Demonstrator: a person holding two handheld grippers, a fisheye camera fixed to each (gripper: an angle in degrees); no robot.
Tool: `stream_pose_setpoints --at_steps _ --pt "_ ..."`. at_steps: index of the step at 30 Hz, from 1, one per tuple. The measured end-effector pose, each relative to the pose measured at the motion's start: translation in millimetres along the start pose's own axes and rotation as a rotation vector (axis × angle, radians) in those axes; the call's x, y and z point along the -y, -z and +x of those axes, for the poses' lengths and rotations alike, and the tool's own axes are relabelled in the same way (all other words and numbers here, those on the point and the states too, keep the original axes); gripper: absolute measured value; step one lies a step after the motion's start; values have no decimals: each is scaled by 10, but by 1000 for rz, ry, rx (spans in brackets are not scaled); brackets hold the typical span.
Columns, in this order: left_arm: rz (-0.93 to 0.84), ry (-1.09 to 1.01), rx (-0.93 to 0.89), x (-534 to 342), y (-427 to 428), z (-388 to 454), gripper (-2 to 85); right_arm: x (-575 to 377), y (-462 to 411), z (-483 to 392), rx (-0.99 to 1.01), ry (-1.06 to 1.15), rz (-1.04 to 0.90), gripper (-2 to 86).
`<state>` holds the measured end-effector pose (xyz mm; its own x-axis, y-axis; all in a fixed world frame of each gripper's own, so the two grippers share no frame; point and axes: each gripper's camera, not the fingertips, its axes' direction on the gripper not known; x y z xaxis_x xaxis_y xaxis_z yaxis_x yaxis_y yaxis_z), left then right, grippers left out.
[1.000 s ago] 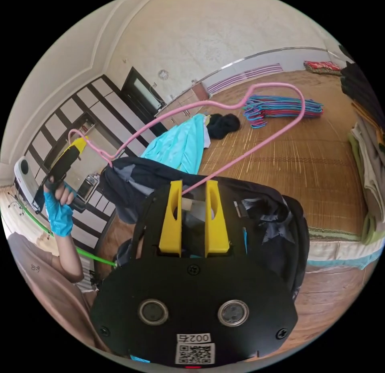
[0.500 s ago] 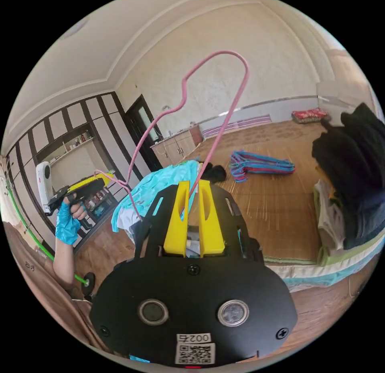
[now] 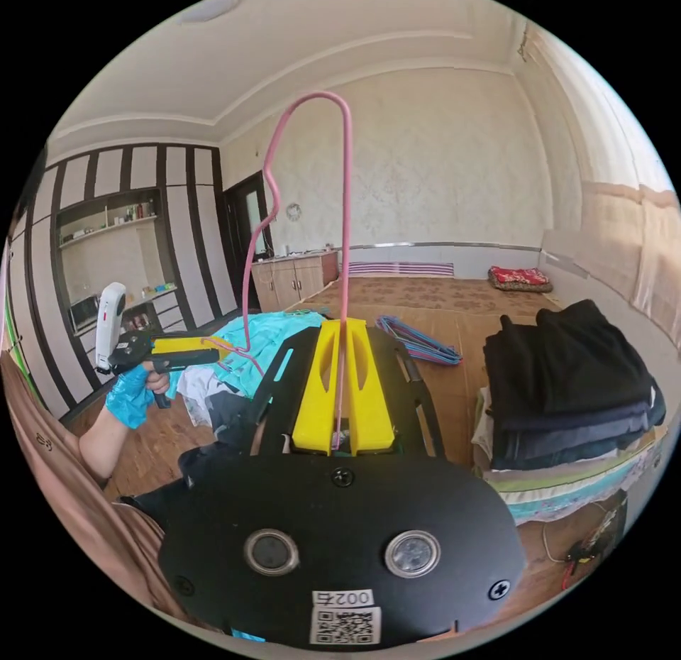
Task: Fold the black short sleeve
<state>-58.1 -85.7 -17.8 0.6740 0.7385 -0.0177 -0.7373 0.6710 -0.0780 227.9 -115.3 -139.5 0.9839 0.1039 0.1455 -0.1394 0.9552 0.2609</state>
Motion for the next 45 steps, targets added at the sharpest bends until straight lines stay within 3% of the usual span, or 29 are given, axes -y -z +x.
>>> stream_pose_setpoints --at_steps 13,24,29,37,45 --pt "-126 0 -58 34 -1101 93 -10 -86 -708 52 -27 2 -119 -6" --pt "-163 22 -50 328 -1917 -32 -9 -787 -2359 230 -51 2 -462 -6" --pt "-189 35 -35 476 -2387 -115 -9 -994 -2904 251 -74 -3 -517 -8" --pt "-195 35 -72 1097 -3356 -331 -9 -531 -3616 375 -220 100 -496 -9" --pt "-202 -3 -67 2153 -4680 -652 -6 364 -5128 912 -382 246 -551 -9"
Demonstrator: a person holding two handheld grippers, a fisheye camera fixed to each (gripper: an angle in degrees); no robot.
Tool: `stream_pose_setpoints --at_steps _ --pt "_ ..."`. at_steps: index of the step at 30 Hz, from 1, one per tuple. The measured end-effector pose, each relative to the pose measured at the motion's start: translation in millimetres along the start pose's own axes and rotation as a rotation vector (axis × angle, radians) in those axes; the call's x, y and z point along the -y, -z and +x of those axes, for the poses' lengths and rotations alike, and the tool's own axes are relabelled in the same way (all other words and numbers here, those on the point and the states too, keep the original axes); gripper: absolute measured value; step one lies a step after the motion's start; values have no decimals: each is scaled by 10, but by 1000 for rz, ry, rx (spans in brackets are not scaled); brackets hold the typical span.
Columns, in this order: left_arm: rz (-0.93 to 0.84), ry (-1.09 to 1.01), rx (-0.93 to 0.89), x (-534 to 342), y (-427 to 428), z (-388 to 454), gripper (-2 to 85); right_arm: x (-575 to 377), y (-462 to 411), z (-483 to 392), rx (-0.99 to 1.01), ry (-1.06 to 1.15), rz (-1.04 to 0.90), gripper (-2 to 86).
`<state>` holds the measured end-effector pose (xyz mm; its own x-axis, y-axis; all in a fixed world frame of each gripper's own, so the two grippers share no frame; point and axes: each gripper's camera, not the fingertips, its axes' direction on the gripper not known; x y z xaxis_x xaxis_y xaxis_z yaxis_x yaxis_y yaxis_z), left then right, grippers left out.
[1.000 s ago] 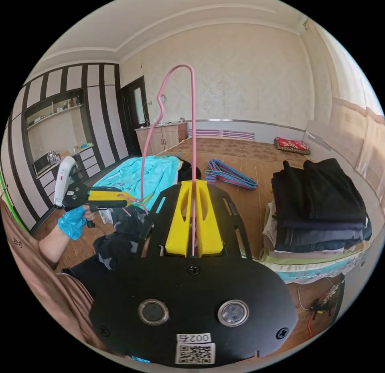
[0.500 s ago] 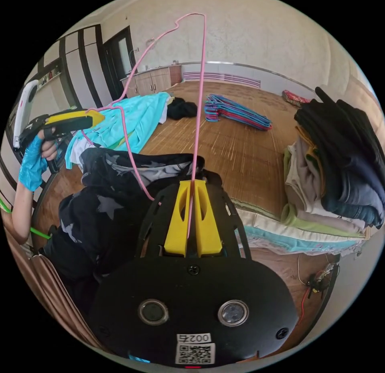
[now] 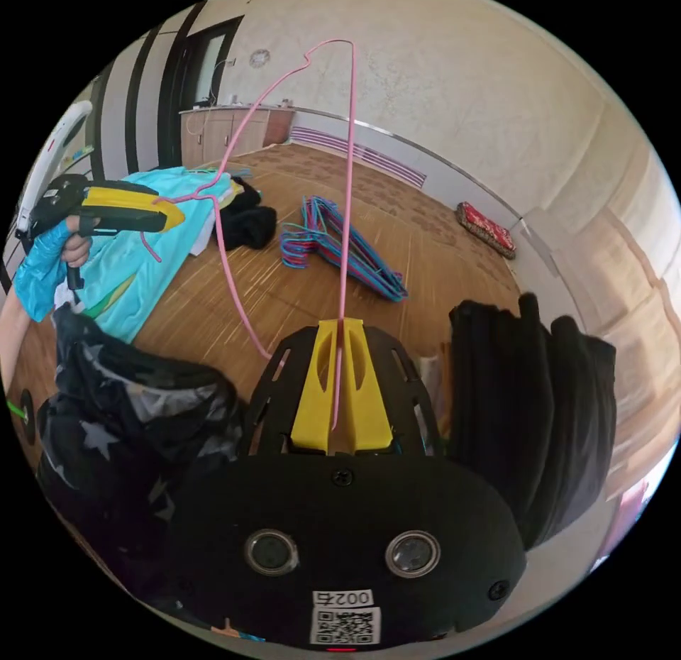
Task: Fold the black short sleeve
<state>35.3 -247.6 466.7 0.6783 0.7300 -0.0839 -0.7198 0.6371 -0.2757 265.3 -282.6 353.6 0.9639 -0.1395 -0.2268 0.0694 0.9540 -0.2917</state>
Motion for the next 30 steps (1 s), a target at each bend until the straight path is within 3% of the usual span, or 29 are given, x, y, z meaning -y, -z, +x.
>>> stream_pose_setpoints --at_steps 10,18,25,30 --pt "-86 -74 67 1402 -1569 -328 12 1545 -1486 85 -217 202 -153 -8" --pt "-120 -138 83 1735 -2406 -265 20 2107 -2537 -152 -318 293 -258 10" --pt "-110 -105 50 1947 -2668 -270 20 2216 -2854 -108 -225 232 -256 46" --pt "-133 -93 49 2179 -2705 -214 53 2121 -2641 -16 -33 188 -129 68"
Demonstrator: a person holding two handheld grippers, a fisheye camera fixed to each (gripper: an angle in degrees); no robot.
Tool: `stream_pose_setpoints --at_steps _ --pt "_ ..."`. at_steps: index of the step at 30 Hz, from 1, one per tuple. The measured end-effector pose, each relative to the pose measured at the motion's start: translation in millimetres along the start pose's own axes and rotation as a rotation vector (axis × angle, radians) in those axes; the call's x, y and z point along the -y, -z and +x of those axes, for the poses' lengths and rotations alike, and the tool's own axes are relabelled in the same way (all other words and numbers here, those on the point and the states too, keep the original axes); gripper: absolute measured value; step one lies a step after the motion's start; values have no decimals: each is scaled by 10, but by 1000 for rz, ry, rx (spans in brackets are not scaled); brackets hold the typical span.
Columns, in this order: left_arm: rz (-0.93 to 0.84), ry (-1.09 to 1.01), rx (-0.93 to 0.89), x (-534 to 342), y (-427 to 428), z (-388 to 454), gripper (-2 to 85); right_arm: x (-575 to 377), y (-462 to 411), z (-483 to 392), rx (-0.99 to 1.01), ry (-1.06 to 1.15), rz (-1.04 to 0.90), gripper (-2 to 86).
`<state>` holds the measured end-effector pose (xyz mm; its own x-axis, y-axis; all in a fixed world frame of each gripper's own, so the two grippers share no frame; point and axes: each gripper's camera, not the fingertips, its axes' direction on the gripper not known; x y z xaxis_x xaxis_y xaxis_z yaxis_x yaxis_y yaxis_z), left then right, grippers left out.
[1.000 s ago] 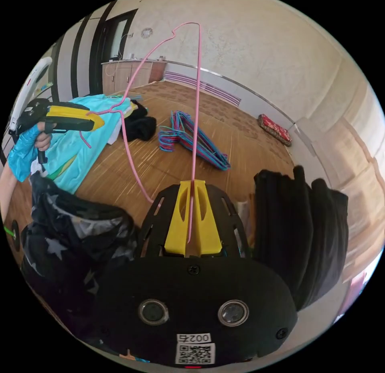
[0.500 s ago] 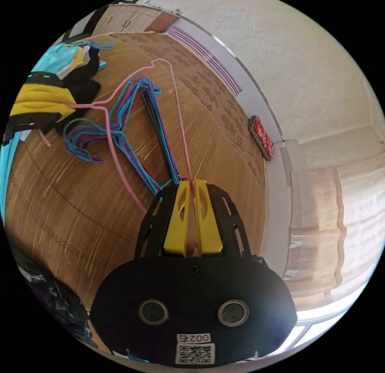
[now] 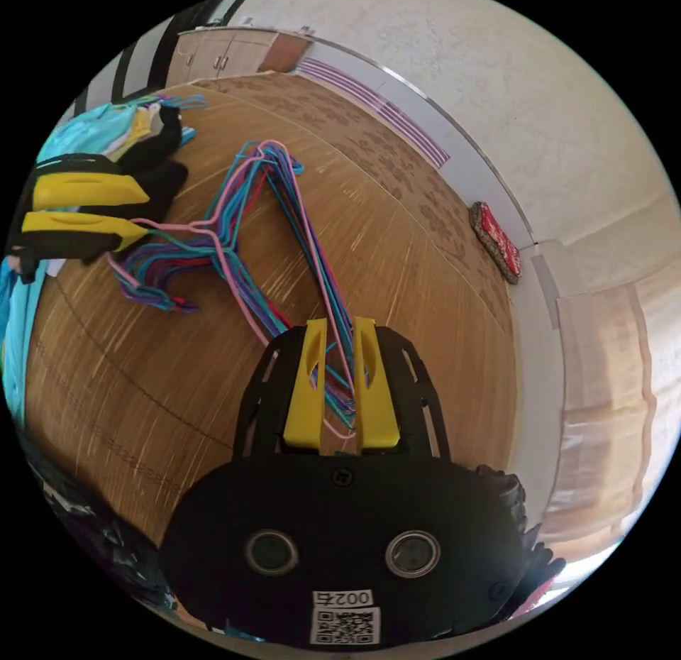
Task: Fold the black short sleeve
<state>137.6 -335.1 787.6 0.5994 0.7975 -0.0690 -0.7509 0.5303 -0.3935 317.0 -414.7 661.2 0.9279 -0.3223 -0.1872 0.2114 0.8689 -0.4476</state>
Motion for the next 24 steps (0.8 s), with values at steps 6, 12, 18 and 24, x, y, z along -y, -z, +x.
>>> stream_pose_setpoints --at_steps 6,12,18,24 --pt "-119 -23 16 313 -164 146 58 -213 134 -38 251 95 110 112" --pt "-221 -49 75 516 -210 342 11 -224 -142 -109 190 105 25 113" --pt "-245 -69 7 505 -51 491 -7 -359 -91 10 117 53 55 73" --pt "-208 -65 39 351 176 570 0 -589 108 169 170 -22 68 77"
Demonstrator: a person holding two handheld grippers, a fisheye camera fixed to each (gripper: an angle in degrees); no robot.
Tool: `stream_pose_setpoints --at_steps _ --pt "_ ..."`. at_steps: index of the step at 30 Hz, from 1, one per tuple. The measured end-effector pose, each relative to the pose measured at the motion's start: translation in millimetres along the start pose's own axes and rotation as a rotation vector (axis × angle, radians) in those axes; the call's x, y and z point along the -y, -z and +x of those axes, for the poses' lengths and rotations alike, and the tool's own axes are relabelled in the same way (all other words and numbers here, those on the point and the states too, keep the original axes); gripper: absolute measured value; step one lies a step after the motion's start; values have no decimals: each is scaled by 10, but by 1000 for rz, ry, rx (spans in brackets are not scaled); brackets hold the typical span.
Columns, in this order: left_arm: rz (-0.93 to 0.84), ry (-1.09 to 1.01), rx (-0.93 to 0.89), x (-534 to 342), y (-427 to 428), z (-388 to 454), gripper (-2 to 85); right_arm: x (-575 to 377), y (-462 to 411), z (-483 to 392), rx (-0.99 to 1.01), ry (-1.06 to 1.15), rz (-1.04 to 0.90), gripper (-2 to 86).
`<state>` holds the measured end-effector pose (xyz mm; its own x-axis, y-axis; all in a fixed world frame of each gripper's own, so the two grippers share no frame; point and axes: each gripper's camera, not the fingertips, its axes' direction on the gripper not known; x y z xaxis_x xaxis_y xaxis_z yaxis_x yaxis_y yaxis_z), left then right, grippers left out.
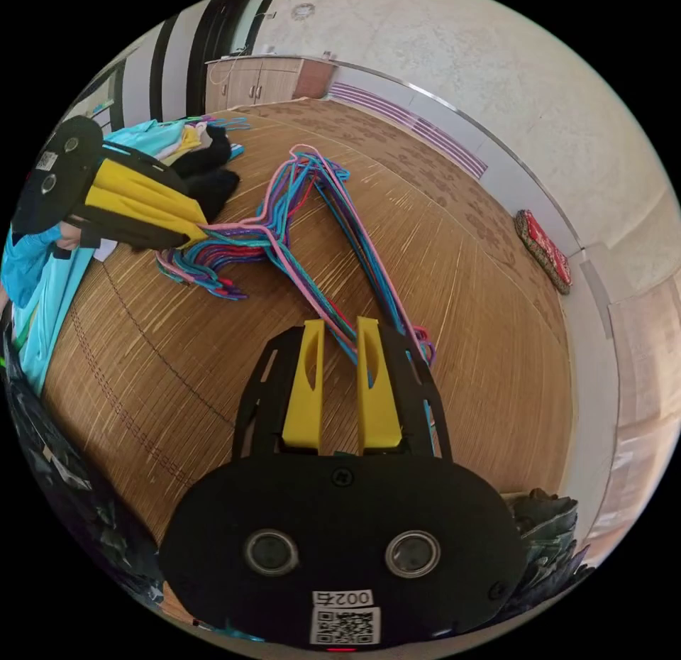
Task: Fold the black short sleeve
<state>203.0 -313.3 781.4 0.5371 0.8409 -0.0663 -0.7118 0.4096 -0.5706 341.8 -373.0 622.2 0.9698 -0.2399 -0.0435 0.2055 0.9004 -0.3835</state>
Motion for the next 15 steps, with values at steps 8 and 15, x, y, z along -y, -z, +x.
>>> stream_pose_setpoints --at_steps 8,15 --pt "160 76 7 -742 844 -34 23 -486 1072 31 15 -109 159 76" --pt "329 215 20 -1987 1790 335 -7 -1063 2217 -324 106 -302 211 62"
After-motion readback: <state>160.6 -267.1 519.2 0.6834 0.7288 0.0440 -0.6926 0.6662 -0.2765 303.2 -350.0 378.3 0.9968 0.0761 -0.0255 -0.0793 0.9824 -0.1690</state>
